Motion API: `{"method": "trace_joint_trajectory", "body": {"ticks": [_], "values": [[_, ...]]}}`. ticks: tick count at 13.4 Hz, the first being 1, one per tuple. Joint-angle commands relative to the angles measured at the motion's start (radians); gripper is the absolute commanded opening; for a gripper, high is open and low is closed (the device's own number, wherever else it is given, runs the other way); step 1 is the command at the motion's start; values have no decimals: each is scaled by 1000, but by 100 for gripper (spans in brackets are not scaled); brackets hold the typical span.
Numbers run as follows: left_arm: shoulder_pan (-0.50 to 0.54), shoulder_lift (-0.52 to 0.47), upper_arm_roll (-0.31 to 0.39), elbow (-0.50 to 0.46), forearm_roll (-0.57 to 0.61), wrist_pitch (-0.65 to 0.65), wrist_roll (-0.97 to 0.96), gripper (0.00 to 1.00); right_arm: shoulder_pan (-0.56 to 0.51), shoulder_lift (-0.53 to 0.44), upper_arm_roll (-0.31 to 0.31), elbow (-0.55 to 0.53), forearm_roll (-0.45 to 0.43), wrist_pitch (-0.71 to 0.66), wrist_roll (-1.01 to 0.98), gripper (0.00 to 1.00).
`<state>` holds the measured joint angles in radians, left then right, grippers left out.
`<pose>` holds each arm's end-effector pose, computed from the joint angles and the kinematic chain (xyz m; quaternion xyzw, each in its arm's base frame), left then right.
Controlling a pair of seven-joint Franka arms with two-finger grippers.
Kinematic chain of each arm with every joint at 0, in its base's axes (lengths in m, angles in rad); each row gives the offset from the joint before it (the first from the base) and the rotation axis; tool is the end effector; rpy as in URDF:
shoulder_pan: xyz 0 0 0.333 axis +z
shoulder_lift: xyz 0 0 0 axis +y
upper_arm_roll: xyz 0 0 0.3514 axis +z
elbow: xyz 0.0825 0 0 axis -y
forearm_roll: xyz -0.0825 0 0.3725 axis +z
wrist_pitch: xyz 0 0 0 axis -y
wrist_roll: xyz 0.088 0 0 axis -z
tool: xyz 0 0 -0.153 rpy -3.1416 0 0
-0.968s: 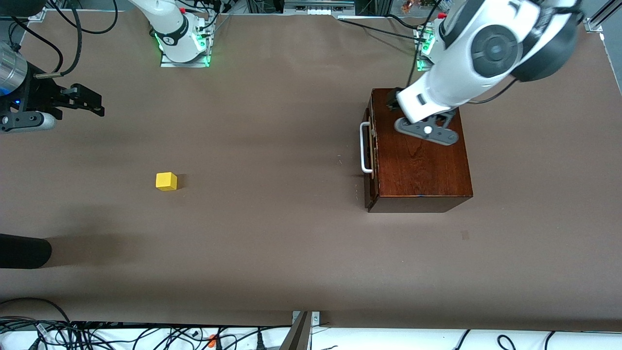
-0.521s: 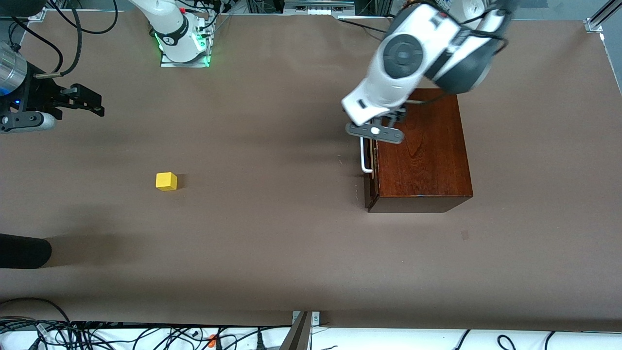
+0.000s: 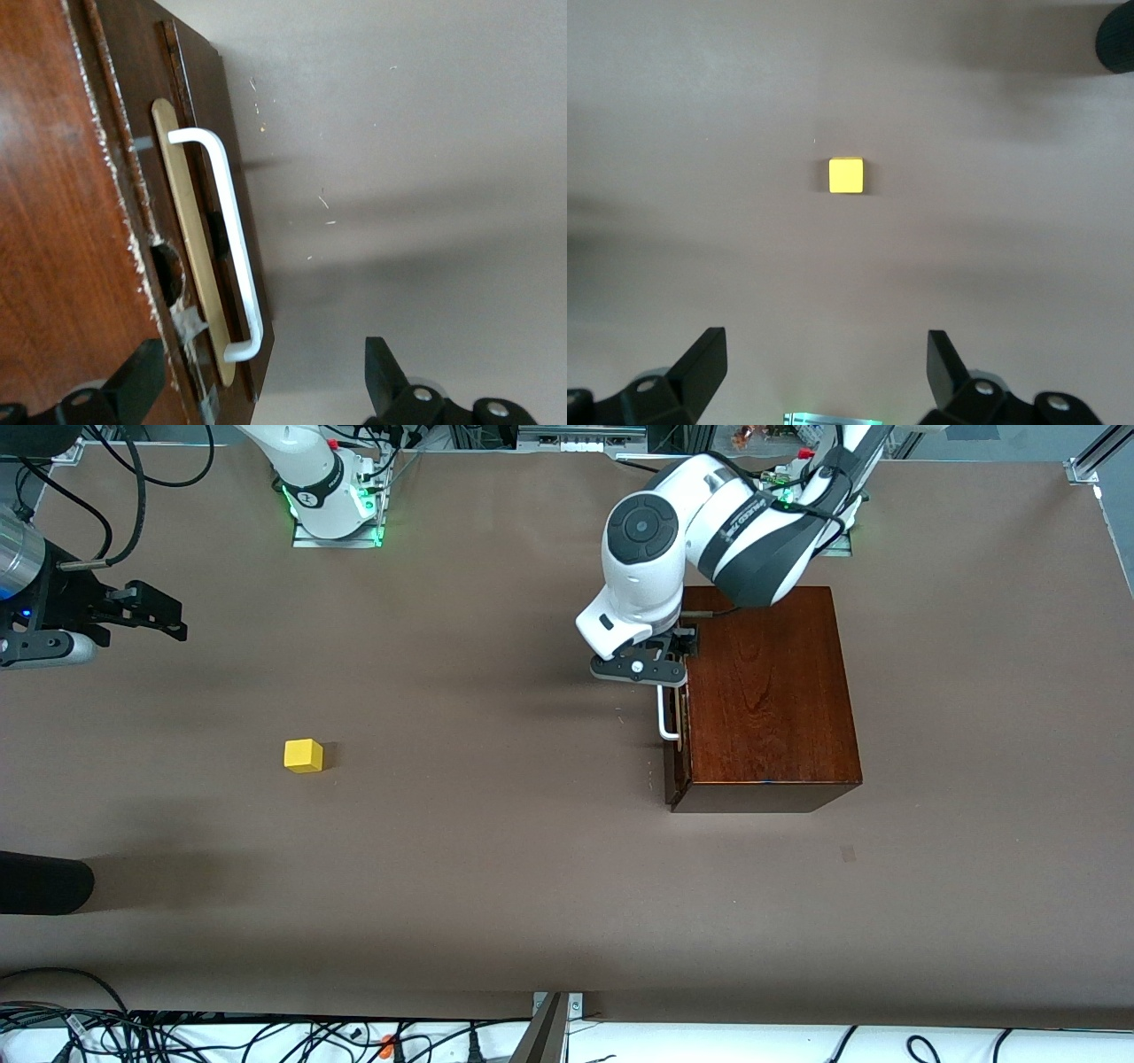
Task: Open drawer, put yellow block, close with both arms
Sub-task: 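Move the left gripper over the box to the white drawer handle, then pull the drawer open with the left gripper while the right gripper reaches the cube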
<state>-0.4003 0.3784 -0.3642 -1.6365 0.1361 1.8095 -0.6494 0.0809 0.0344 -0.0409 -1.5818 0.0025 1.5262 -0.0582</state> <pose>0.4836 -0.4085 0.3884 -0.9933 0.0734 0.0695 0.0562 0.5438 0.0225 0.5866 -0.9978 -0.0490 0.0450 0.0010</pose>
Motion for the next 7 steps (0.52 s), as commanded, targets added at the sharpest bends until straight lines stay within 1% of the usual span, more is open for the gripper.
{"method": "trace_joint_trajectory", "body": {"ticks": [1,3,7], "values": [[-32,57,5,38,80,22,-33,100,-6,13,-2,25,-12,12,-64,100],[-66,92,7,38,131,27,-79,100,-10,15,-4,23,-12,15,-89,100],[-77,123,5,14,258,25,-131,100,-10,21,-5,25,-24,35,-178,100]]}}
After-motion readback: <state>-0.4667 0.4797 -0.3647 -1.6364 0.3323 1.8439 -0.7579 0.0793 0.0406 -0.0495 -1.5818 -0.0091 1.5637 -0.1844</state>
